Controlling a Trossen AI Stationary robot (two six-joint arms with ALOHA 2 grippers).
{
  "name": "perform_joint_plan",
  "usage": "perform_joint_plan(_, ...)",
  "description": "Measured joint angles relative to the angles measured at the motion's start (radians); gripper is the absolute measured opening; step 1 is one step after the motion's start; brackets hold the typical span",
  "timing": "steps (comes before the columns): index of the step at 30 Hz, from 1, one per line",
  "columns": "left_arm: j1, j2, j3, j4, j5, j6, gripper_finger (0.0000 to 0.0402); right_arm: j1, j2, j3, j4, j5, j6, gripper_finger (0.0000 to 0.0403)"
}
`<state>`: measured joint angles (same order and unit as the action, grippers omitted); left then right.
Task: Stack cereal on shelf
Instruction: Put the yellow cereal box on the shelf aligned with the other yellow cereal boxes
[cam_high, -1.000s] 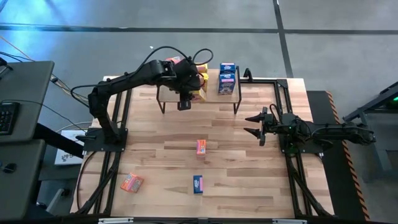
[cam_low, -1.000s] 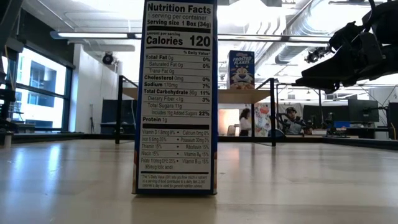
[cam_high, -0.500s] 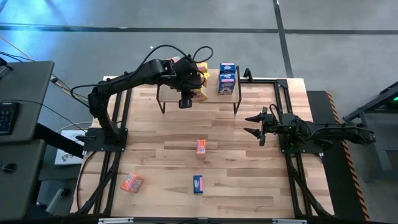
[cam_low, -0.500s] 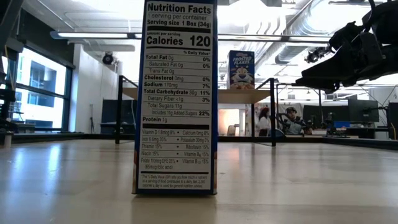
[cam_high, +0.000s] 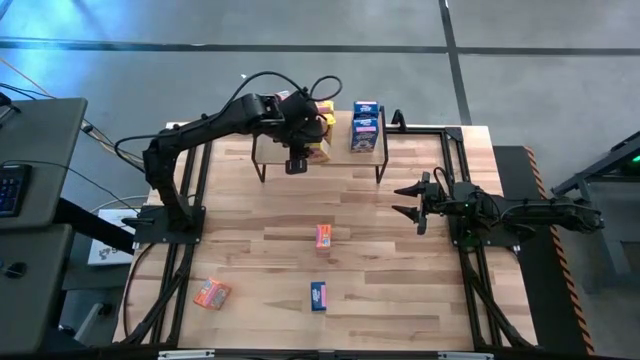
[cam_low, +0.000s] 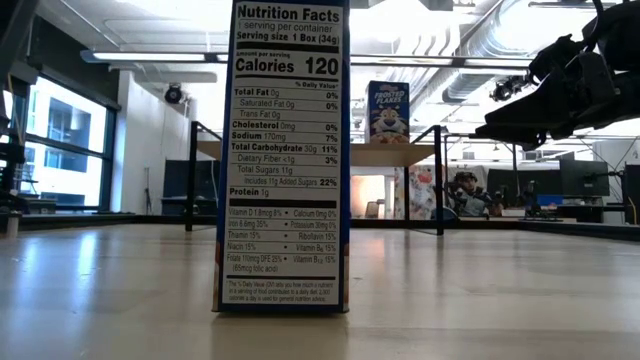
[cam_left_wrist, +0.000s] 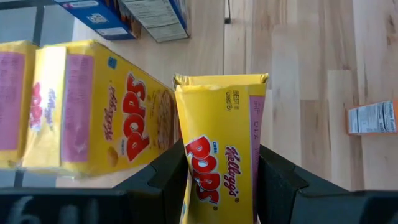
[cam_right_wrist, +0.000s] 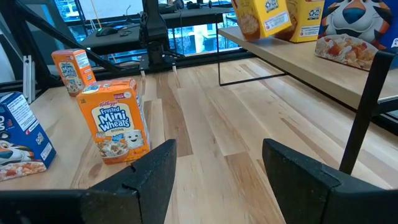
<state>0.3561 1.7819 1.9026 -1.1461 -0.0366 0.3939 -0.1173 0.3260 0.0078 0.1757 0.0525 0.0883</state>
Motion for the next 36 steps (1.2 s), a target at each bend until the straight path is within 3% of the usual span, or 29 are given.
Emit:
perform_joint_plan(15,0.014,0.004,0.0,0.001,0.003,0.002,0.0143,0.0,0.0,0.0,0.0,0.0,0.0,0.0232)
perform_joint_plan(26,0.015,0.007,-0.002,-0.006,-0.02,0.005,0.0195,0.0,0.0,0.0,0.0,0.0,0.0,0.0232)
perform_joint_plan(36,0.018,0.007,-0.002,0.038,-0.022,0.004,0.0203,0.0,0.0,0.0,0.0,0.0,0.0,0.0232)
